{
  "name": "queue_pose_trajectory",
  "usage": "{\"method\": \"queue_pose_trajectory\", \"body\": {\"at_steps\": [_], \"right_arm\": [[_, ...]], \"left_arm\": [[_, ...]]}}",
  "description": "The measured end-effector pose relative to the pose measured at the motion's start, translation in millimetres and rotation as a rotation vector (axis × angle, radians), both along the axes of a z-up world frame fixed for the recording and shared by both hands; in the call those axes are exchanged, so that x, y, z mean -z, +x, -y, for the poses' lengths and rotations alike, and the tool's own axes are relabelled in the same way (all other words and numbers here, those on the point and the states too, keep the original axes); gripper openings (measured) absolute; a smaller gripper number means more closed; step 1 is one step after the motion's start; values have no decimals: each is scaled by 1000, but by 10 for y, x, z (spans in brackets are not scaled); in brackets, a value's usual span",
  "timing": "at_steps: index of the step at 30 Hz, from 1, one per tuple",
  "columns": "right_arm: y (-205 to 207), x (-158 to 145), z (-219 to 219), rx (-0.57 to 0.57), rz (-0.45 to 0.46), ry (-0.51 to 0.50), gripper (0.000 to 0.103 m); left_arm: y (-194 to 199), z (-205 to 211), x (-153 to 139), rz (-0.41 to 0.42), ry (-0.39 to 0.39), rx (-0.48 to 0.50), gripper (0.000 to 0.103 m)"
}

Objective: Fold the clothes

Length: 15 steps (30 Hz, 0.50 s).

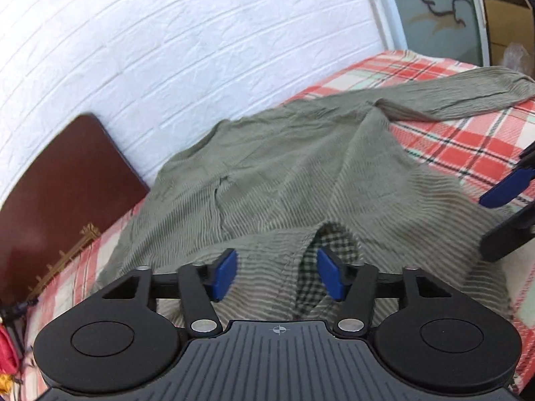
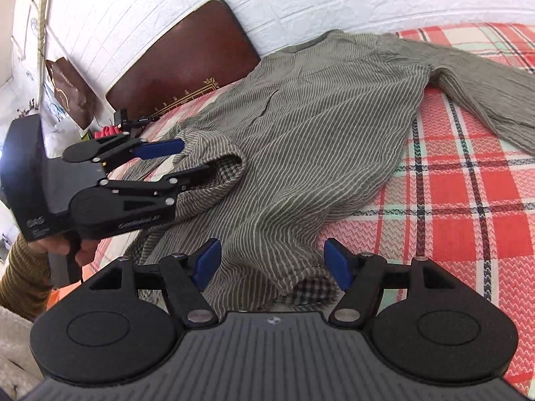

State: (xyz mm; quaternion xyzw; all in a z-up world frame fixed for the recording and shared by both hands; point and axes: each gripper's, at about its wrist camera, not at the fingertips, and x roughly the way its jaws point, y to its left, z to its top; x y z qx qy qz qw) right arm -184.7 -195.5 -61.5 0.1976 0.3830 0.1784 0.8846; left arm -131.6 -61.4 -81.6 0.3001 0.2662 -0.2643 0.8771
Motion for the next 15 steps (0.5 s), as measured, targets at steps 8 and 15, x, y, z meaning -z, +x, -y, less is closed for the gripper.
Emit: {"method": "queue_pose_trajectory", "body": {"at_steps": [8, 15], "right_arm": [[199, 101, -74, -22, -30, -31, 13], [-214, -473, 622, 112, 77, 135, 7]], "left_arm": [[216, -64, 68, -38, -7, -58, 0], [274, -1550, -761, -117, -437, -459, 0]]}}
